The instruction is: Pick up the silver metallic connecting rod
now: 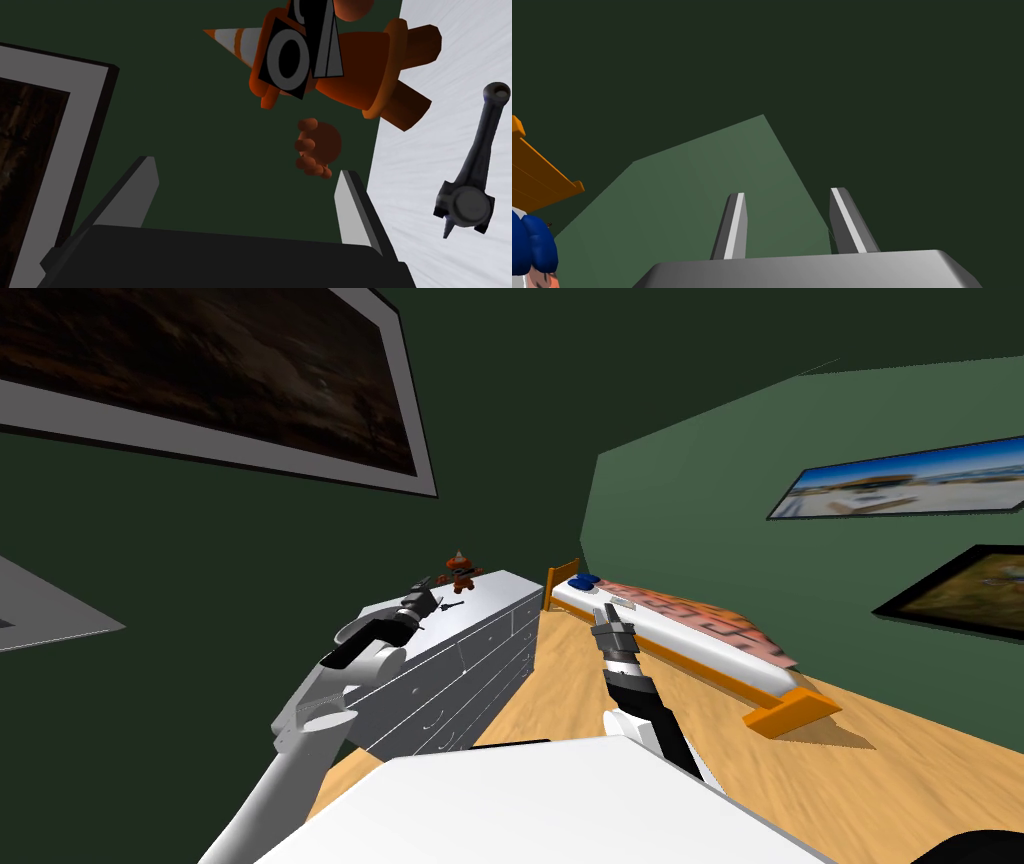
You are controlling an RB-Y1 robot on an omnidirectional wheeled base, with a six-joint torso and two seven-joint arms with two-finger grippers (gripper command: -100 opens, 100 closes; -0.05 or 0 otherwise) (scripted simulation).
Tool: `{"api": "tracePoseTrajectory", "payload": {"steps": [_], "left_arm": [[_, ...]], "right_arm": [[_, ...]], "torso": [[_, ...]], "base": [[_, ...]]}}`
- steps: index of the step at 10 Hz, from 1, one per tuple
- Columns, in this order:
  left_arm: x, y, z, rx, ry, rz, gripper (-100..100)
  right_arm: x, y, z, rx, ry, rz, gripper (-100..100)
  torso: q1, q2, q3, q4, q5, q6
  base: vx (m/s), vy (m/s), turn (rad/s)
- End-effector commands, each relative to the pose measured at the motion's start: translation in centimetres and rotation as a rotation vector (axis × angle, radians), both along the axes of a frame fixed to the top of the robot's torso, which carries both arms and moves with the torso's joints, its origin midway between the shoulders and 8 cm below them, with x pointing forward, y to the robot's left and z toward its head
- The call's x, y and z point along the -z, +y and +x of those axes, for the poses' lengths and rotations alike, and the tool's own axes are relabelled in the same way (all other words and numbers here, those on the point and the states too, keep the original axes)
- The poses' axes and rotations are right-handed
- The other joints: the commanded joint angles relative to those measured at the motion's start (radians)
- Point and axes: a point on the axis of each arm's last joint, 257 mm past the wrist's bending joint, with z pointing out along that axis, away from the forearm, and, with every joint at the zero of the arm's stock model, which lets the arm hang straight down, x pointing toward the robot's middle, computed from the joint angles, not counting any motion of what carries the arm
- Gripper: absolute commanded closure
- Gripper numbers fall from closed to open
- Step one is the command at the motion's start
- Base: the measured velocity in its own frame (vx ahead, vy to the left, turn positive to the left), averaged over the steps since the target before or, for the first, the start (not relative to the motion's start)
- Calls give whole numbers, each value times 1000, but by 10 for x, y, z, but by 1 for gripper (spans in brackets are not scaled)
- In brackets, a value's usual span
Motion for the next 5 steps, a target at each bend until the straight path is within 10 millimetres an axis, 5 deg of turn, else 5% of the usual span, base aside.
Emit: {"api": "tracePoseTrajectory", "payload": {"steps": [1,5], "left_arm": [[5,1,5,2,37,-9,-100],[16,3,16,5,114,-27,-100]], "right_arm": [[0,0,0,0,0,0,0],[0,0,0,0,0,0,0]], "torso": [[0,0,0,0,0,0],[0,0,0,0,0,0]], "base": [[9,-12,-11],[7,-9,-8]]}}
